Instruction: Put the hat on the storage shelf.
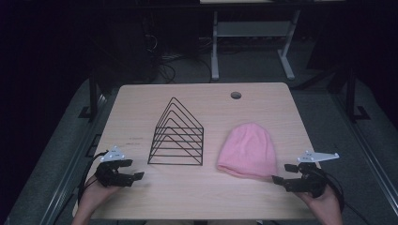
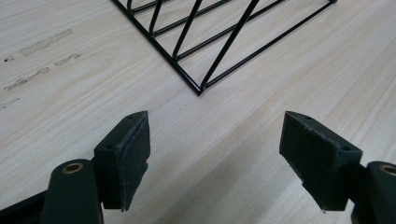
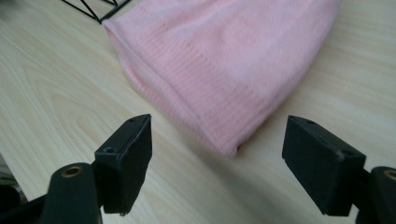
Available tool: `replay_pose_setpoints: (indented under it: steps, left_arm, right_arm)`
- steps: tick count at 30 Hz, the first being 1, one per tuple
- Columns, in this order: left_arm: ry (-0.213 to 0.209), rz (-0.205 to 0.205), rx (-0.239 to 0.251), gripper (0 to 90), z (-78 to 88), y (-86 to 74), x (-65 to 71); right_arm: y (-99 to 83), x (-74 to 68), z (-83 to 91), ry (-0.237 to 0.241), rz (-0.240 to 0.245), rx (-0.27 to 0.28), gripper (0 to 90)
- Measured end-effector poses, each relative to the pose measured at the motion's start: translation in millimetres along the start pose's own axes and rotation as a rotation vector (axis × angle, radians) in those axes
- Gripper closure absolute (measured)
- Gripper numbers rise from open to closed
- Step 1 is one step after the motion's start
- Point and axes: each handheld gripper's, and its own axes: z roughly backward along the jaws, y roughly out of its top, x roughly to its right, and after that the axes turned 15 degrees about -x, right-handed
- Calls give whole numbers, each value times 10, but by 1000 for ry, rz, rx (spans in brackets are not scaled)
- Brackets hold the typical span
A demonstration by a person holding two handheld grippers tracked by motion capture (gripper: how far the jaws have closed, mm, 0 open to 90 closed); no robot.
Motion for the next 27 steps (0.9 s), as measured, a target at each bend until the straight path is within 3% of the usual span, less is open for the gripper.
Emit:
replay_pose_setpoints:
  steps: [14, 27]
  left_arm:
    - [1, 1, 4, 247, -11, 10, -5]
    - [2, 17, 2, 247, 10, -8, -35]
  right_arm:
    - [507, 160, 95, 40, 18, -51, 225]
    - [879, 330, 89, 37, 17, -97, 222]
